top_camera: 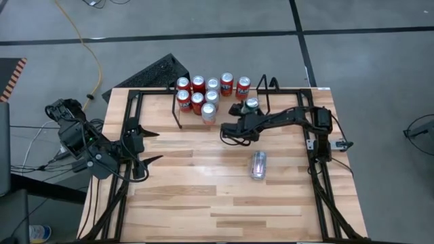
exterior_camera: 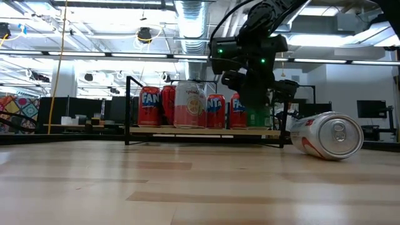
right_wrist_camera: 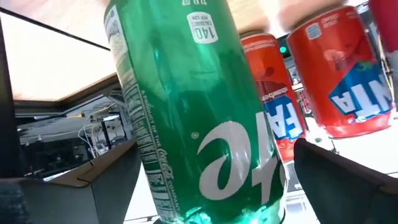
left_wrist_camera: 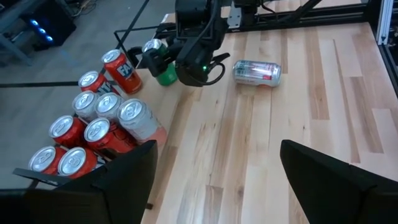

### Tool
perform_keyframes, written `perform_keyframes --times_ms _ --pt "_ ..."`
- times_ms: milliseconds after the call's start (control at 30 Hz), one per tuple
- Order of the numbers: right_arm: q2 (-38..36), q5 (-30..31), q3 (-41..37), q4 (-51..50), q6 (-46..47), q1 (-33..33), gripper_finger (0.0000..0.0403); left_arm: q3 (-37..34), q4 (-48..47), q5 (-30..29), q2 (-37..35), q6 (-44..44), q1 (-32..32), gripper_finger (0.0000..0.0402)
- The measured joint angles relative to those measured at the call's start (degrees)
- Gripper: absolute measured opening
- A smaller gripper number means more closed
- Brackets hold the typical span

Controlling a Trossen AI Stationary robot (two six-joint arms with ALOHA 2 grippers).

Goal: Place canned beverage on shelf
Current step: Put the green soda can on the shelf

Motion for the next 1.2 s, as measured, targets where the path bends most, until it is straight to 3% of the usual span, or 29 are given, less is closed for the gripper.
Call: perform_keyframes --times_ms 267,800,1033,1200 --pt "-0.01 0.02 0.02 1.93 9.12 2.49 0.0398 0.00 -0.31 0.07 0.00 -0.48 -0.93 0.0325" --pt "-0.02 -0.07 0.02 1.94 10.96 8.38 0.0398 0.00 -0.29 0.00 0.00 -1.51 -1.75 0.0325" --pt "0.00 0.37 0.02 1.69 28.20 14.54 0.0398 0.00 -0.29 0.00 0.00 -1.90 -1.75 0.0325" --pt "0.00 0.39 0.02 1.77 52.96 22.05 0.0398 0.00 -0.29 0.00 0.00 -1.92 -1.75 0.0325"
